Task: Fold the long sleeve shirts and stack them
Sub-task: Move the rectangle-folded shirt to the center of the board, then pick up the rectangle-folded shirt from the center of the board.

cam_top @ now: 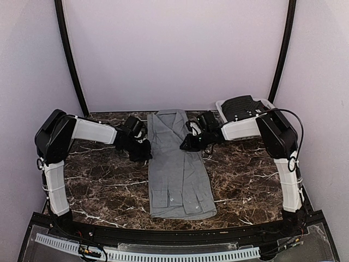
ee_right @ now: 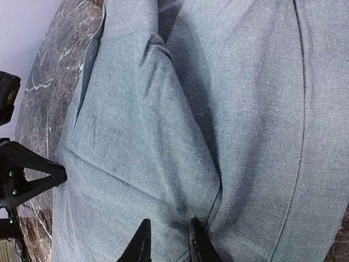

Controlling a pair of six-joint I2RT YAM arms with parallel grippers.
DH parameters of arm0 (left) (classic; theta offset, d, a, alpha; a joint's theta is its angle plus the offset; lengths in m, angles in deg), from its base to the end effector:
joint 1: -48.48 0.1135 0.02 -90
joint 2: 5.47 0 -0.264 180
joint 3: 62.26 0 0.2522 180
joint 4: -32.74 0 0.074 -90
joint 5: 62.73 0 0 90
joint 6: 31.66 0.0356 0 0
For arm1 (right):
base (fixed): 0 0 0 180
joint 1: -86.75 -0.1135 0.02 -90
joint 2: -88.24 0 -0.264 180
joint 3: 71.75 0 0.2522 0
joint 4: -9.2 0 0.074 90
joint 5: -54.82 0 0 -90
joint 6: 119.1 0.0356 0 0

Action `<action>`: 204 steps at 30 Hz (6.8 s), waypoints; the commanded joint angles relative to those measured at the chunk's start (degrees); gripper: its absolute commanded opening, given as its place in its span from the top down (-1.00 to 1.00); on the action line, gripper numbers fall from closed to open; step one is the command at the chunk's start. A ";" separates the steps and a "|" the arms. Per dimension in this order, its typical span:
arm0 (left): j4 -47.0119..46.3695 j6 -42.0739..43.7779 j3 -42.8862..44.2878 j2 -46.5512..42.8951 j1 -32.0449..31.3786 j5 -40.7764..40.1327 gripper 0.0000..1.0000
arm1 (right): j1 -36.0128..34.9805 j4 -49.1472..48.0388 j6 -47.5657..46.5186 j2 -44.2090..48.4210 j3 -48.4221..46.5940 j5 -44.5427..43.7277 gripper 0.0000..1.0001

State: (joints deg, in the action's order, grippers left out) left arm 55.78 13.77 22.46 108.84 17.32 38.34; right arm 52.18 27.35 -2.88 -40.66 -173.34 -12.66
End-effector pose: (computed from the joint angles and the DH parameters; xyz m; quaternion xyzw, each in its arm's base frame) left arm 0.3508 -0.2201 0.1430 -0.0794 0.9400 -0.2679 0.1957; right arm 0.3915 0.2863 0.1271 -0.1399 0.8998 0.3439 0.2292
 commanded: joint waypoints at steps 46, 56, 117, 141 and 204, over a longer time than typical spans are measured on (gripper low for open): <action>-8.87 9.00 16.38 5.63 3.43 11.02 0.48 | -1.56 0.15 -2.00 18.76 9.06 -5.36 0.53; -12.74 7.06 23.79 17.79 5.29 14.83 0.55 | -1.11 1.52 -2.57 21.63 12.43 -5.39 0.55; -0.93 10.46 49.85 17.89 8.48 21.10 0.04 | -6.12 6.95 -5.83 23.46 12.54 -5.16 0.26; -14.74 3.62 -15.92 -14.46 8.31 14.28 0.29 | -13.13 0.82 0.01 13.26 11.16 -4.65 0.28; 3.80 -13.26 -45.00 -55.70 -14.47 -1.00 0.38 | -24.51 4.78 23.29 63.23 50.65 -25.35 -0.41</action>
State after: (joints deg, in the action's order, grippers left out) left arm 58.40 1.88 -20.95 55.44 3.75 37.66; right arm 31.20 33.55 16.03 23.09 -123.00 -37.77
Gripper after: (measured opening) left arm 0.323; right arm 0.718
